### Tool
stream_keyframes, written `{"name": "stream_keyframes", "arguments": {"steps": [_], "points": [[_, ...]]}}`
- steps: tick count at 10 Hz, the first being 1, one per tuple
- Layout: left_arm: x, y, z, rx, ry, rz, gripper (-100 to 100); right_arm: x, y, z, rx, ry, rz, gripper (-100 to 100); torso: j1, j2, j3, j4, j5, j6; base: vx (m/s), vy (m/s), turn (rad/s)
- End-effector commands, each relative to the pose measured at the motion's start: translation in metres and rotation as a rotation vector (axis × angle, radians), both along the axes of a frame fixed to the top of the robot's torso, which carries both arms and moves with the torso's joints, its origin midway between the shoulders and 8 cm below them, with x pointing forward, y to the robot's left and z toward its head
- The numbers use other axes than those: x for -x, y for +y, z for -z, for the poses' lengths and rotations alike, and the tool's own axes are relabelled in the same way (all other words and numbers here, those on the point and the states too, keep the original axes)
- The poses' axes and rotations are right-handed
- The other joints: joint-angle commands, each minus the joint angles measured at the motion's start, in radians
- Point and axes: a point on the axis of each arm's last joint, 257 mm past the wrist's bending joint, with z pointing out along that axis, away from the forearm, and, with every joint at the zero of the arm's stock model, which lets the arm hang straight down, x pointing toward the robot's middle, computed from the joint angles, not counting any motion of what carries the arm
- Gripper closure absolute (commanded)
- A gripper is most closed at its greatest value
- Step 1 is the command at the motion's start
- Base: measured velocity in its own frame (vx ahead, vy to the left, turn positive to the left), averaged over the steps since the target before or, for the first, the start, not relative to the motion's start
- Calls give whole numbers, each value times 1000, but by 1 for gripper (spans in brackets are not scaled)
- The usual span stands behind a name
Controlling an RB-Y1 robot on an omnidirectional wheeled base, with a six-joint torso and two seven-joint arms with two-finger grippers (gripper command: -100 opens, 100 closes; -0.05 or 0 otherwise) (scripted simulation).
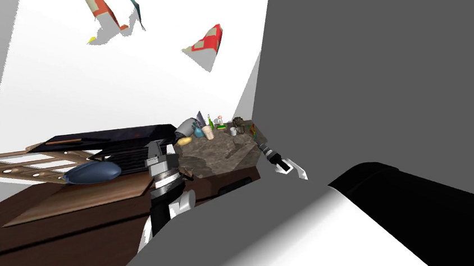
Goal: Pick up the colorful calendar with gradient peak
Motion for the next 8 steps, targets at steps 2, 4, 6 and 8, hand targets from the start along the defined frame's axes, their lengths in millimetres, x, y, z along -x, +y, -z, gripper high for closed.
{"name": "stream_keyframes", "arguments": {"steps": [2,4,6,8], "points": [[0,0,0,0,0,0,0,1,-21,29,101,77,2,-100,1,0,0,0,0,0,-11,64,89],[0,0,0,0,0,0,0,5,-50,58,210,161,16,-100,0,-1,-1,0,0,0,6,66,123],[0,0,0,0,0,0,0,8,-70,71,281,205,21,-100,-1,-2,-1,0,0,1,7,43,62],[0,0,0,0,0,0,0,10,-91,80,350,243,27,-100,-2,-2,-1,0,0,0,6,37,77]]}}
